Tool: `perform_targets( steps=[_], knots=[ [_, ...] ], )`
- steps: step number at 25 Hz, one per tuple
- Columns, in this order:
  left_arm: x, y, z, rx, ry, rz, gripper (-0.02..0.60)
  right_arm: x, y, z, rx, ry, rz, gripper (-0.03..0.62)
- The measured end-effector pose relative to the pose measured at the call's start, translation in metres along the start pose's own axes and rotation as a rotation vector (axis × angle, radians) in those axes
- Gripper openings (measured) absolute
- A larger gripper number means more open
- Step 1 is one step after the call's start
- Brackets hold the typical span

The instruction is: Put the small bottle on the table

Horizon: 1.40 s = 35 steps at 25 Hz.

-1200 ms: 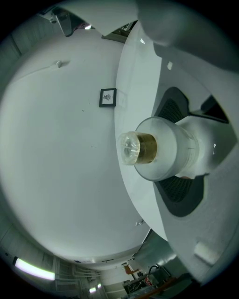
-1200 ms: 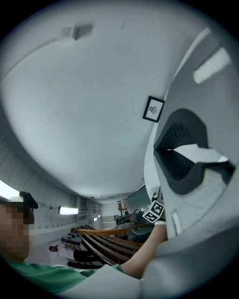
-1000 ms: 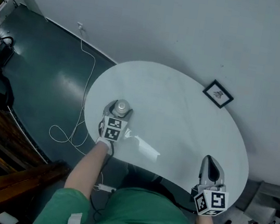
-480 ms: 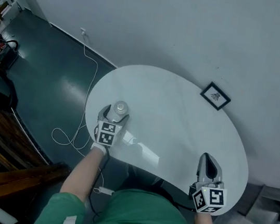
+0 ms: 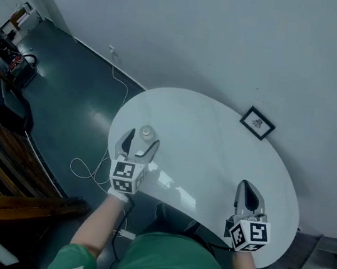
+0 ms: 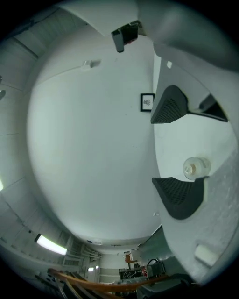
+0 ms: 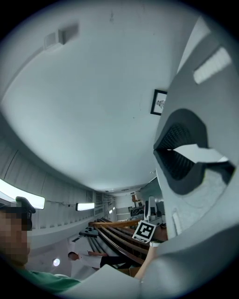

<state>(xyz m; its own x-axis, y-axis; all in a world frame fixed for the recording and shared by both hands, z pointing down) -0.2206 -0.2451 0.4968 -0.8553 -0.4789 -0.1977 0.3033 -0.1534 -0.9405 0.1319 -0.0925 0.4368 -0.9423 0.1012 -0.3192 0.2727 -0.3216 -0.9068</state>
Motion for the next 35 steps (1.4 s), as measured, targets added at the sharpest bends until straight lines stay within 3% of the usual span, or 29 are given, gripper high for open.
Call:
perform_targets(
  steps=[5, 14, 19, 26, 31, 35],
  knots=[
    [-0.034, 0.049, -0.036, -0.107, -0.007, 0.002, 0.268, -0.008, 0.012, -0.003, -0.034, 0.051, 0.001, 0.003],
    [-0.071, 0.108, -0.085, -0.218, 0.03, -0.041, 0.045, -0.025, 0.041, -0.013, -0.144, 0.088, -0.014, 0.003],
    [-0.093, 0.144, -0.101, -0.293, 0.013, -0.035, 0.012, -0.031, 0.061, -0.026, -0.209, 0.118, -0.054, 0.003],
    [-0.122, 0.184, -0.111, -0.365, 0.008, 0.051, 0.011, -0.037, 0.082, -0.056, -0.299, 0.13, -0.093, 0.003],
    [-0.131, 0.193, -0.11, -0.383, -0.017, 0.12, 0.011, -0.038, 0.089, -0.076, -0.324, 0.093, -0.112, 0.003],
    [-0.14, 0.195, -0.103, -0.385, -0.064, 0.115, 0.012, -0.044, 0.091, -0.086, -0.328, 0.056, -0.126, 0.003]
  ],
)
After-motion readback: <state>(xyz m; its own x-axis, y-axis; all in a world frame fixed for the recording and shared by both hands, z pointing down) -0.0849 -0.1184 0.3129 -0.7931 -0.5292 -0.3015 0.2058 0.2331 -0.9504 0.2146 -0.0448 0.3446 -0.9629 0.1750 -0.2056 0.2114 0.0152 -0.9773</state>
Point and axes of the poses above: the fingertips, and each gripper's own axes: z forward along the fingers, x to its left, y out of its top, the point moved 8 cm from there along -z, backward along the fingers, and after that the axes turned 12 degrees about z, right-handed, at the moved point
